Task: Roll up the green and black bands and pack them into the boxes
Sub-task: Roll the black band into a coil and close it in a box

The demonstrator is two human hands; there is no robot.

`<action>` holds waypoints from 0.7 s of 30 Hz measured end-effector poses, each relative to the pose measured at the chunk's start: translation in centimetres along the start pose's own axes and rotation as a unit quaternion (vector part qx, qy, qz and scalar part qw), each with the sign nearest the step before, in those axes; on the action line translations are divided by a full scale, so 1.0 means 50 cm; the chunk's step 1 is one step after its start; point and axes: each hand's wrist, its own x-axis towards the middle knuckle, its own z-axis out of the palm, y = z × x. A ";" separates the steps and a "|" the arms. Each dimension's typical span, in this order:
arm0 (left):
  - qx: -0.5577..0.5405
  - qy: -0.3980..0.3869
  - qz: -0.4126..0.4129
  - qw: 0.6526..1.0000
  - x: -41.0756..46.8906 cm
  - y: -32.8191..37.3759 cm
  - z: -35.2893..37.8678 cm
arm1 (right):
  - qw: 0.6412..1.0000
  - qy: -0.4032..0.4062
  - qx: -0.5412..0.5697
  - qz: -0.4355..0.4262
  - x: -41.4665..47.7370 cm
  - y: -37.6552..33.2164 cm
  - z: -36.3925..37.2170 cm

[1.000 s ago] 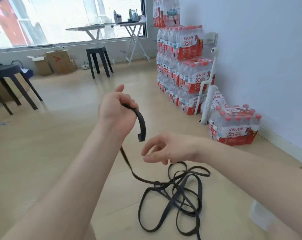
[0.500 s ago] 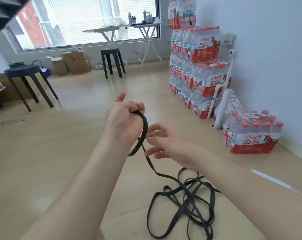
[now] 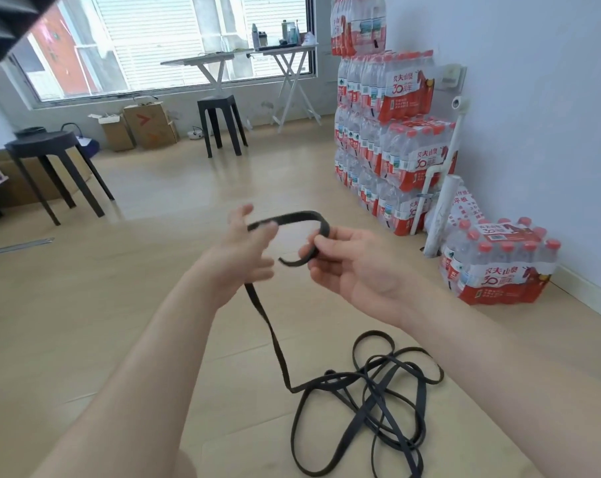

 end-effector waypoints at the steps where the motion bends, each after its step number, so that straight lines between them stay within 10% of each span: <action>1: 0.092 -0.039 -0.014 0.995 -0.009 -0.003 -0.001 | 0.999 0.024 0.031 -0.007 -0.002 -0.011 -0.007; 5: 0.040 -0.162 0.021 0.986 -0.044 0.001 0.027 | 0.998 0.053 0.029 -0.009 -0.009 -0.021 -0.023; 12: -0.114 -0.123 0.061 0.984 -0.045 0.007 0.048 | 0.996 0.092 0.018 -0.004 -0.011 -0.022 -0.033; 14: -0.022 -0.073 0.121 0.990 -0.042 0.004 0.053 | 0.981 0.112 -0.151 0.042 -0.015 -0.023 -0.035; 18: 0.184 -0.031 0.196 0.963 -0.033 0.009 0.028 | 0.810 0.183 -0.557 0.023 -0.011 -0.029 -0.060; 21: 0.147 -0.091 0.166 0.971 -0.041 0.010 0.019 | 0.874 0.057 -0.483 -0.001 -0.020 -0.037 -0.062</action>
